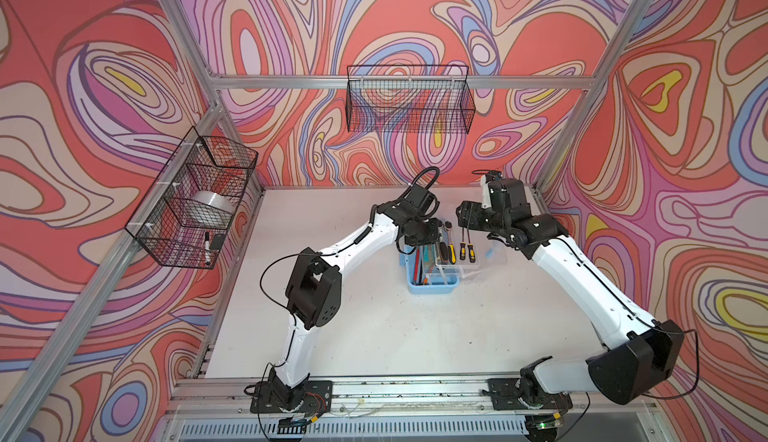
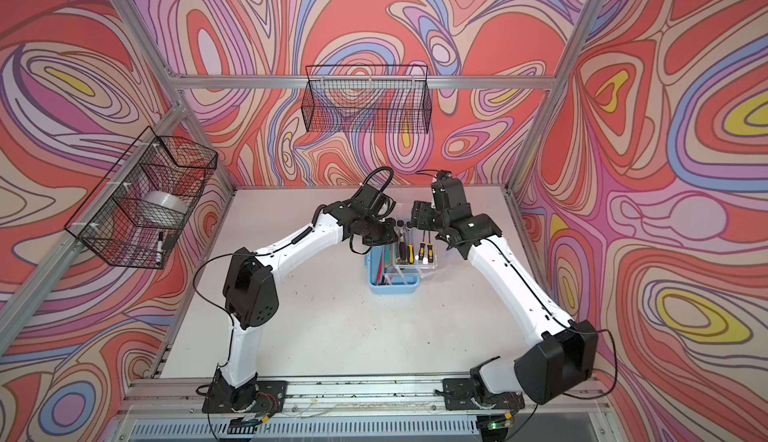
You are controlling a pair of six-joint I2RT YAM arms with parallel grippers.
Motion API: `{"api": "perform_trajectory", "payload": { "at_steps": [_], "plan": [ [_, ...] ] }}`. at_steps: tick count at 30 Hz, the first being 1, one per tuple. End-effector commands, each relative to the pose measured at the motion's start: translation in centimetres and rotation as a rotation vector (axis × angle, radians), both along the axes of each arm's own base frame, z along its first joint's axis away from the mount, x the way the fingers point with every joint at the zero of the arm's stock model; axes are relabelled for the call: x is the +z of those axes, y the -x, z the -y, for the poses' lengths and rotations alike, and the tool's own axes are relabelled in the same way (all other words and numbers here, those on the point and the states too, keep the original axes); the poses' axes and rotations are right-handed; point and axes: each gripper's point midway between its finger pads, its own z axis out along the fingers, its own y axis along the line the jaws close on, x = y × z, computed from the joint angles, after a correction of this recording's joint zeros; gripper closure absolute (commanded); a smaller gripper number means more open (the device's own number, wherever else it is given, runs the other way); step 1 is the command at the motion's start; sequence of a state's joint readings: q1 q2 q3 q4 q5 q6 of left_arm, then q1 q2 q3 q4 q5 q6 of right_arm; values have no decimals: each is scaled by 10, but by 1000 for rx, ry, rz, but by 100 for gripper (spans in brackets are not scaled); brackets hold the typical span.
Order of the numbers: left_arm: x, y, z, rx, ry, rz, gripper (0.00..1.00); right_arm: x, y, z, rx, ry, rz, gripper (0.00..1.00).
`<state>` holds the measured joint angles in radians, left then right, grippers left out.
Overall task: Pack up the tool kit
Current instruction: 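Swing the clear lid over onto the light-blue box with the right gripper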
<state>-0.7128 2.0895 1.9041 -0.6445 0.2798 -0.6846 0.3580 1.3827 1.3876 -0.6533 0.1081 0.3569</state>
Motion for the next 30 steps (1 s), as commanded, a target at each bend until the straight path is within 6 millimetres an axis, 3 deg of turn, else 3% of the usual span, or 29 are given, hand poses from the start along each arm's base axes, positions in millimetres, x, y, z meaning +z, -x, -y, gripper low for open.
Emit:
{"api": "perform_trajectory", "payload": {
  "at_steps": [1, 10, 18, 24, 30],
  "plan": [
    [-32, 5, -9, -11, -87, -54, 89, 3, 6, 16, -31, 47, 10, 16],
    [-38, 7, -17, 3, -102, -65, 89, -7, 8, 56, -104, -23, -8, 13],
    [-39, 7, -19, 7, -106, -65, 89, -38, 11, 84, -139, -78, -62, 5],
    [-38, 7, -21, 11, -107, -60, 89, -55, 11, 85, -132, -127, -90, 5],
    [-38, 8, -22, 11, -108, -60, 89, -72, 10, 70, -90, -209, -124, 7]
  ]
}}
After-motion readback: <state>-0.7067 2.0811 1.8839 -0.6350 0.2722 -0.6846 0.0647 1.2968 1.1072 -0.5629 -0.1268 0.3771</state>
